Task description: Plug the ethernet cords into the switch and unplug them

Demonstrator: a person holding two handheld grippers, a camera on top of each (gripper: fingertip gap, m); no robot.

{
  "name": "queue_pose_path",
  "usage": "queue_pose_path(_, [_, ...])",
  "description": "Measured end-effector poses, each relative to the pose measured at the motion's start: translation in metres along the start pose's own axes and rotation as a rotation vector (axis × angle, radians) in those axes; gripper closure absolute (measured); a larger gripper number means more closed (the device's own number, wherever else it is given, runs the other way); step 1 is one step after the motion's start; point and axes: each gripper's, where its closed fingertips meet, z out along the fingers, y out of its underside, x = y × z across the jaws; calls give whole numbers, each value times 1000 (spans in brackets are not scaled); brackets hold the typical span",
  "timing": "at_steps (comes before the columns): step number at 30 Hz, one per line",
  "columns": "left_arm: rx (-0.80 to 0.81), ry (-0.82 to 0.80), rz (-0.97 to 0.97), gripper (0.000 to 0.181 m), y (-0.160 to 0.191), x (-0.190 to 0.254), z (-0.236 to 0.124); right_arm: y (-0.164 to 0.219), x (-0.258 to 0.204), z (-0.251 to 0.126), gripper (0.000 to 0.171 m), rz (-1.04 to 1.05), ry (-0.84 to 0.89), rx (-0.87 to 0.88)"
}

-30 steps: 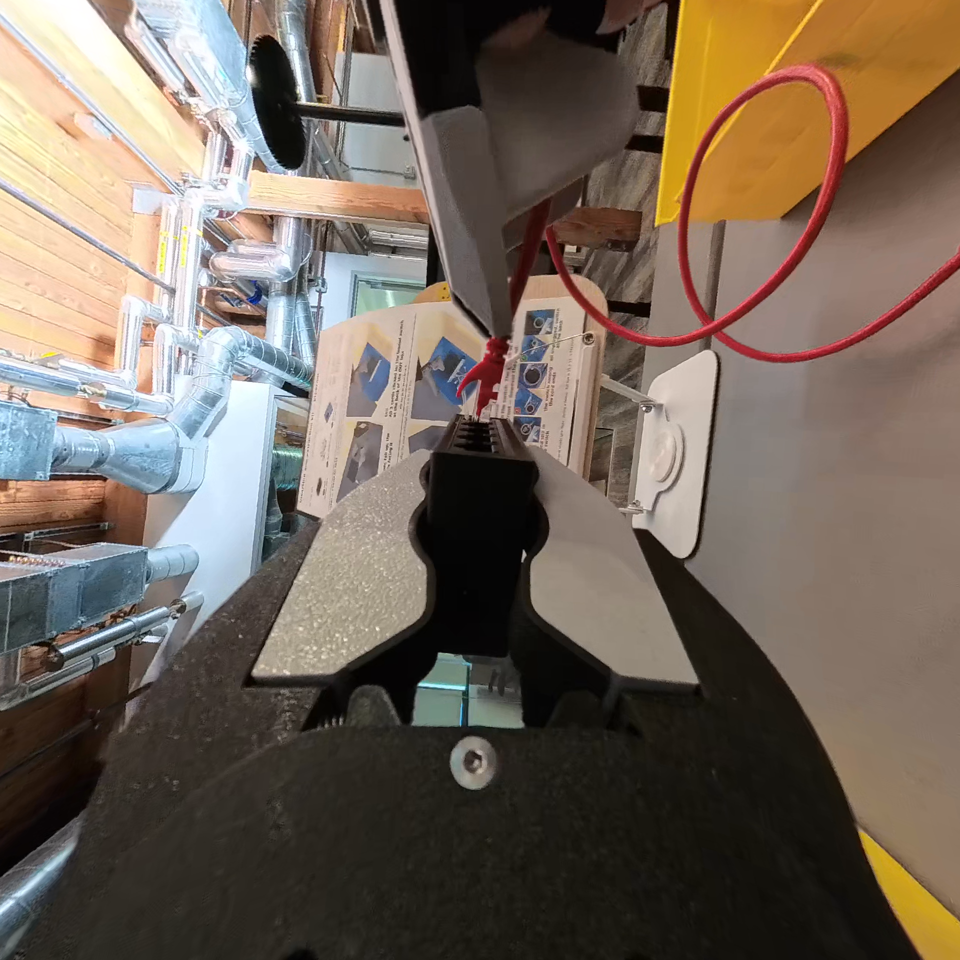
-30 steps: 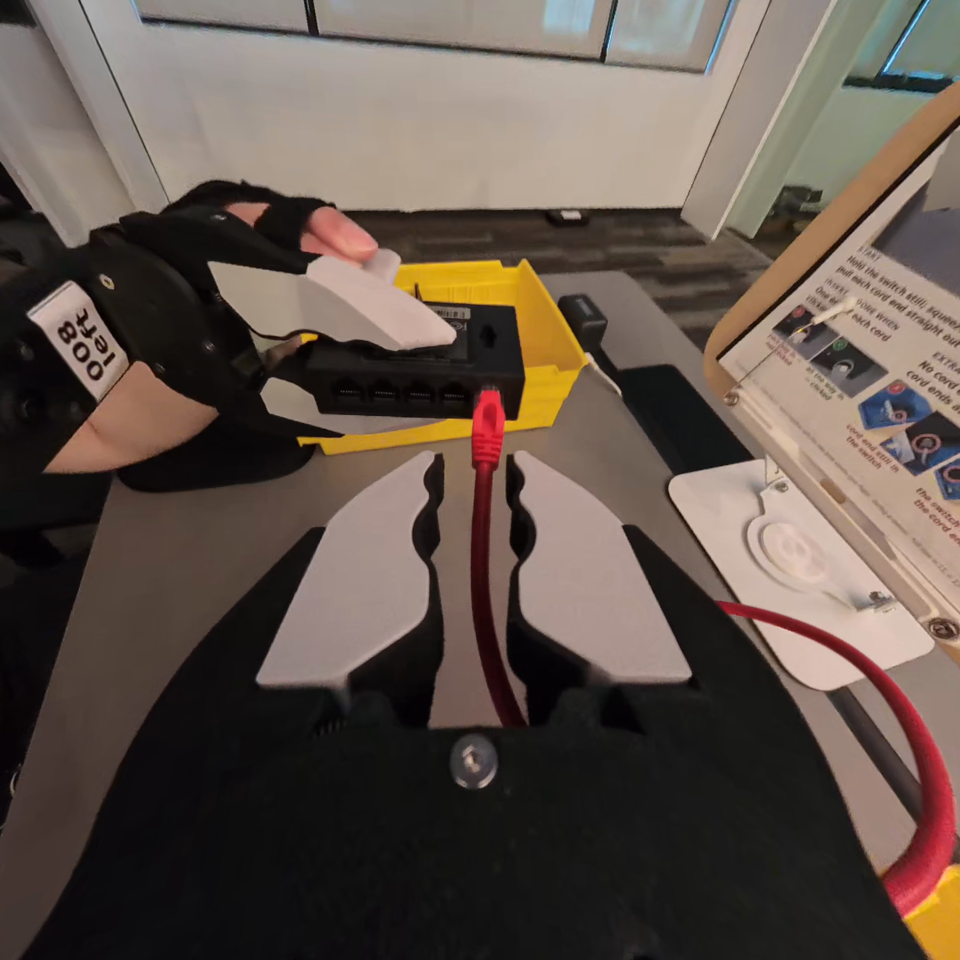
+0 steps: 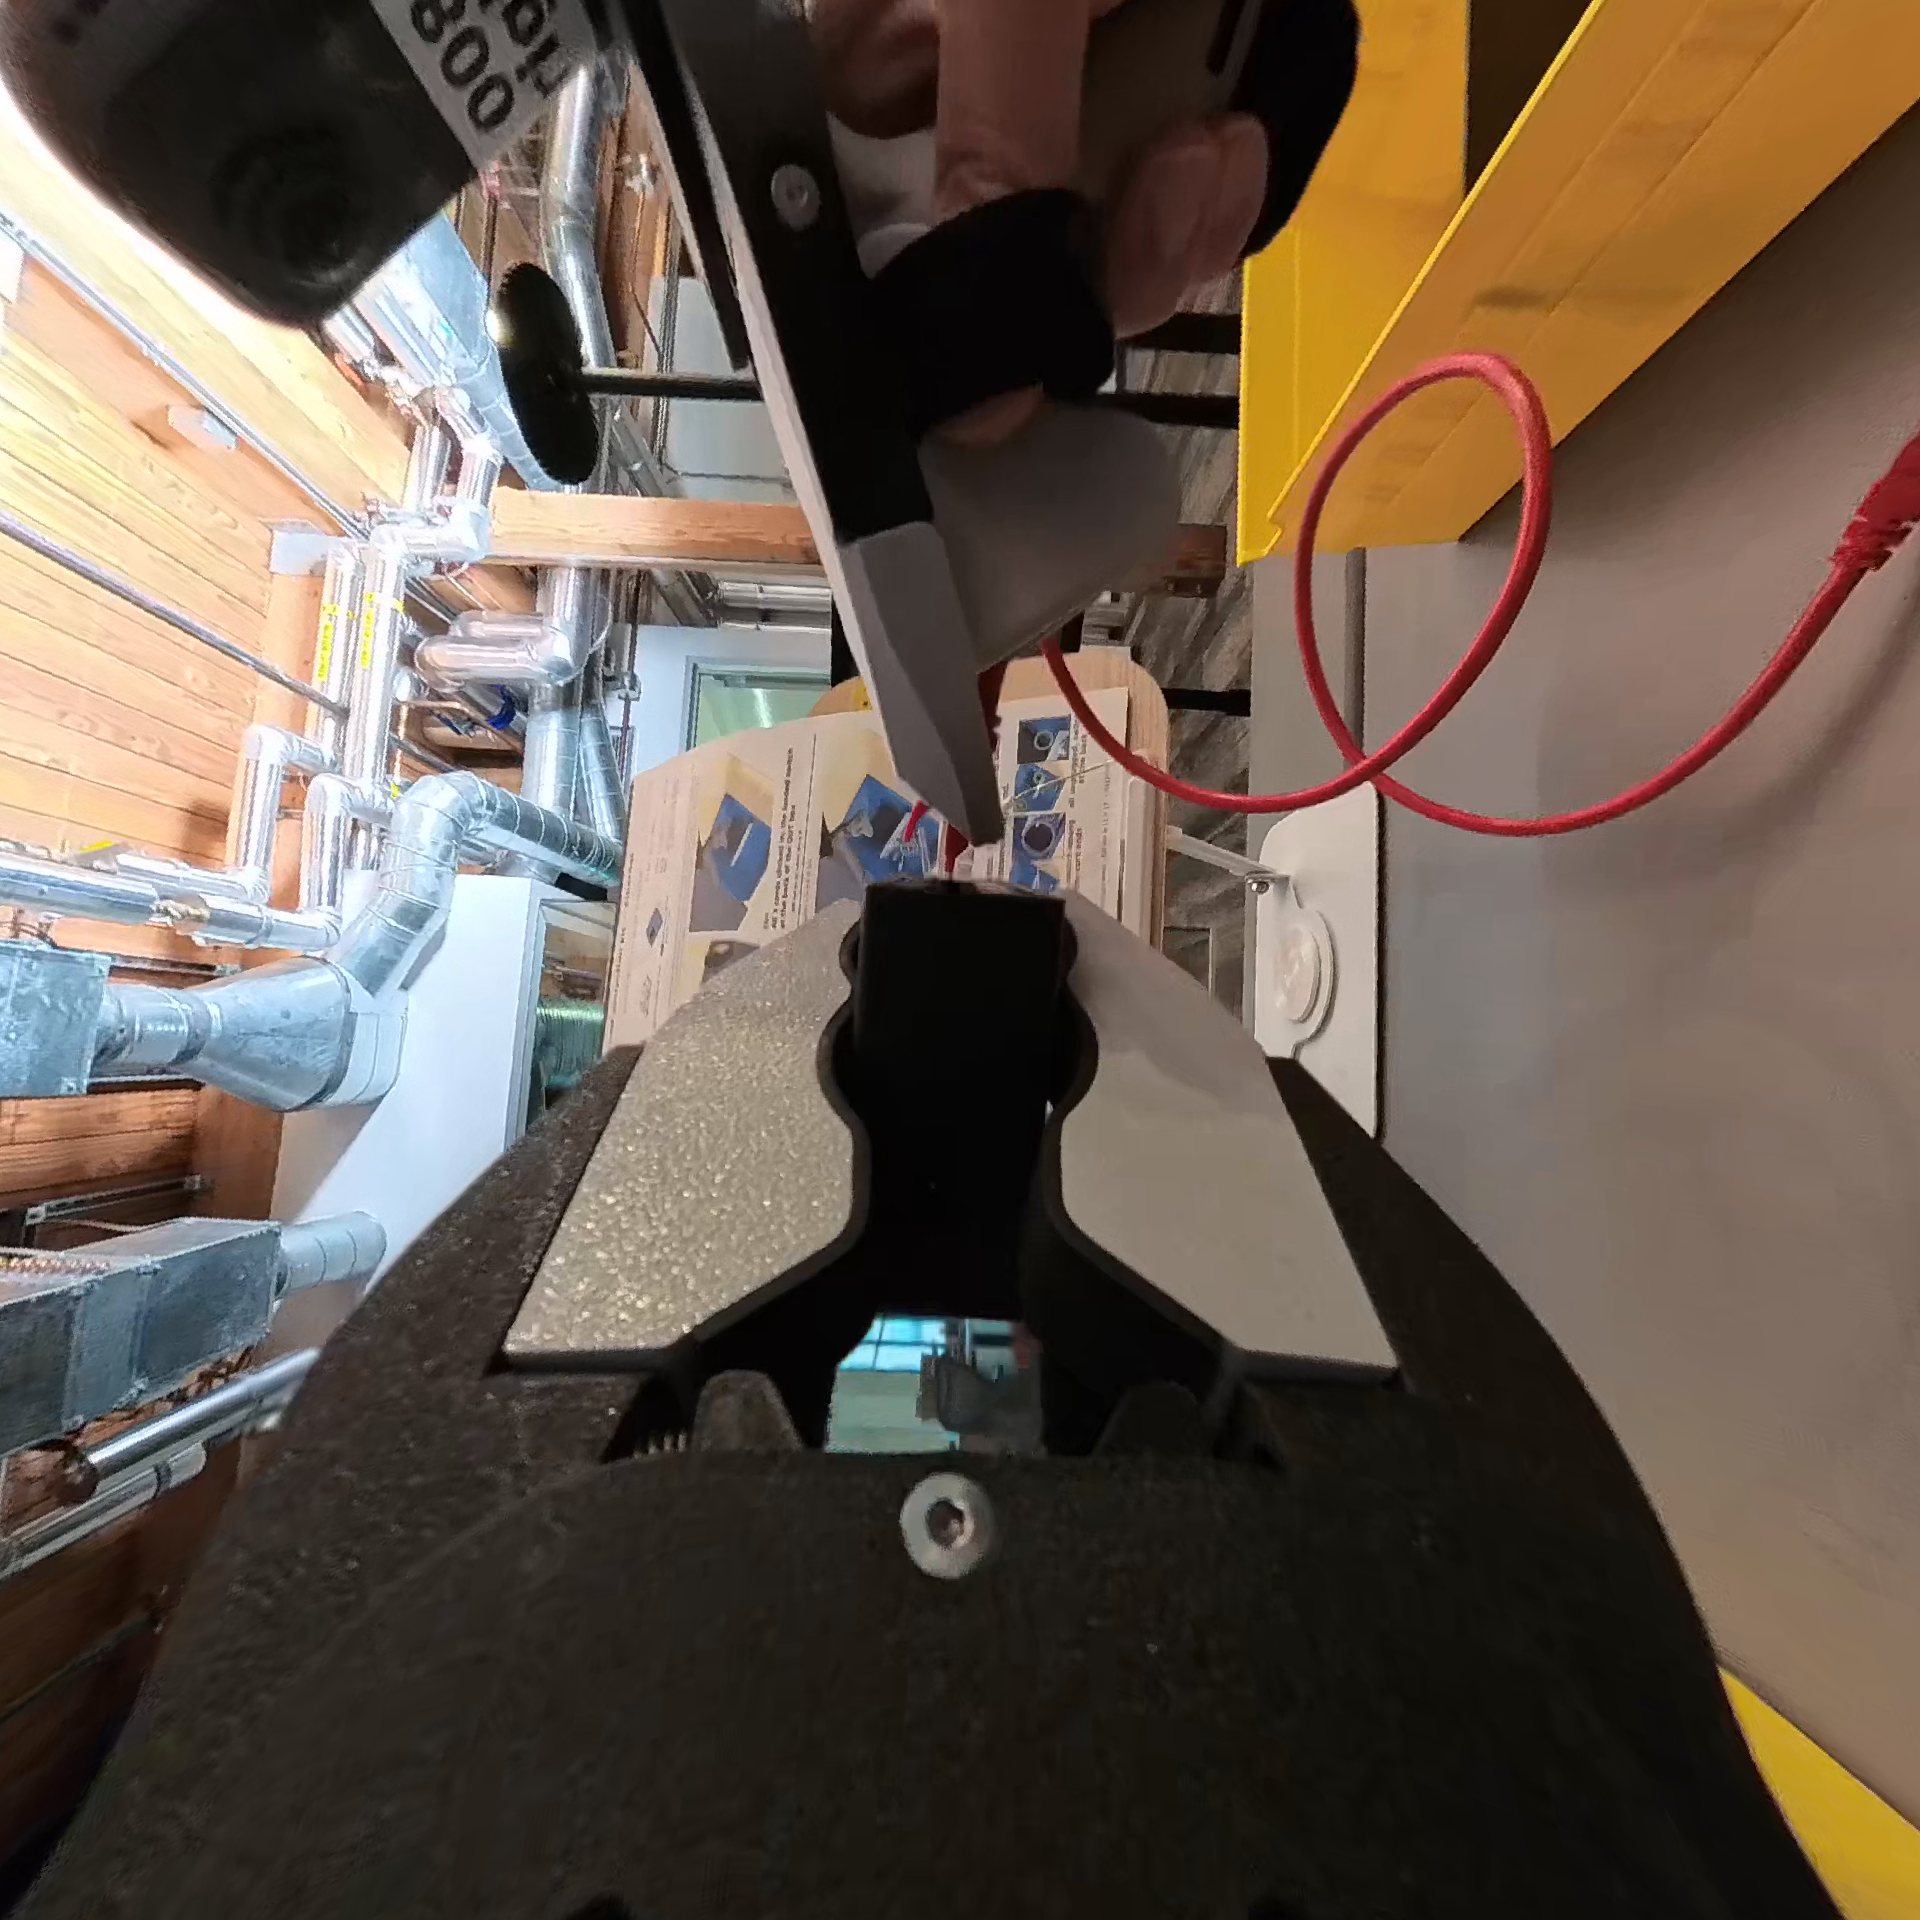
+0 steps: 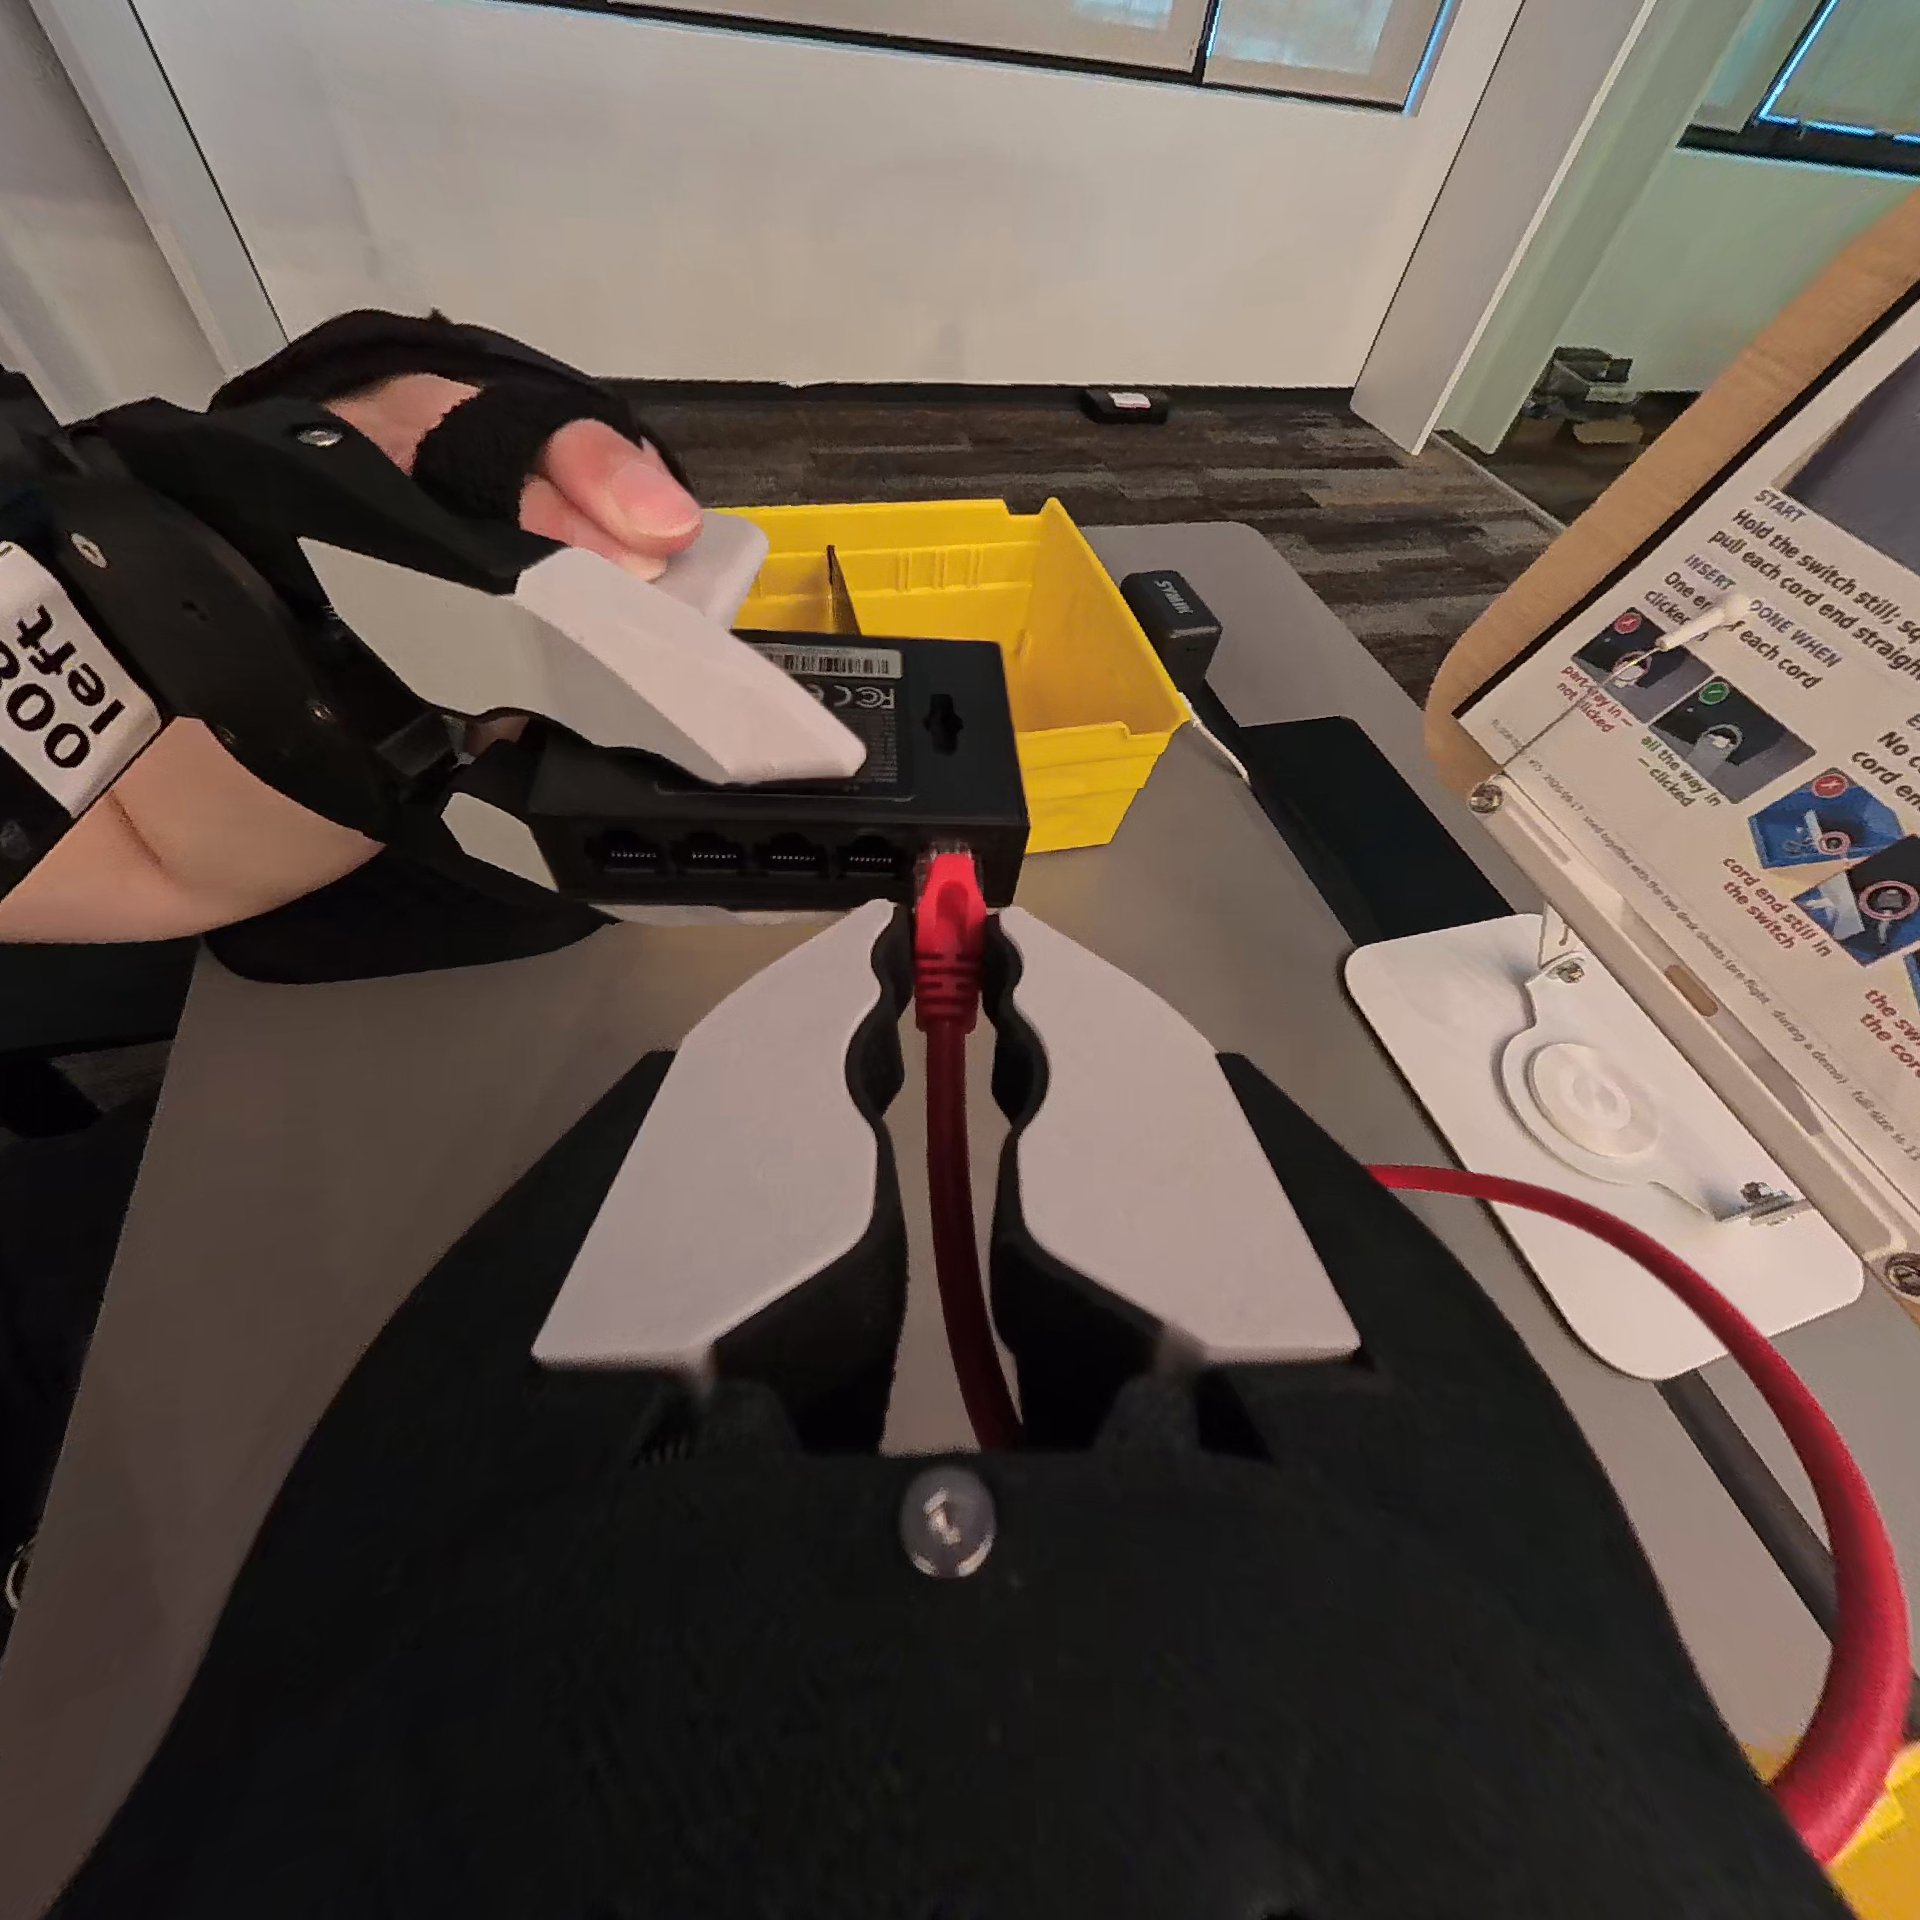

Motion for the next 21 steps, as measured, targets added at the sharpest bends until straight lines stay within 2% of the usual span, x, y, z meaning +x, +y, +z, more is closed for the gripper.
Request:
queue_pose_path(7, [-50, -71, -49, 151, 10, -17, -2, -18, 3, 1, 158, 2, 70, 135])
queue_pose_path(12, [-91, -123, -73, 143, 19, -29, -5, -30, 3, 5, 158, -20, 134, 286])
queue_pose_path(16, [-73, -145, -141, 132, 15, -37, -8, -37, 1, 5, 158, -18, 174, 390])
queue_pose_path(21, [-26, -183, -264, 111, 6, -49, -11, -44, -1, 0, 158, -15, 228, 496])
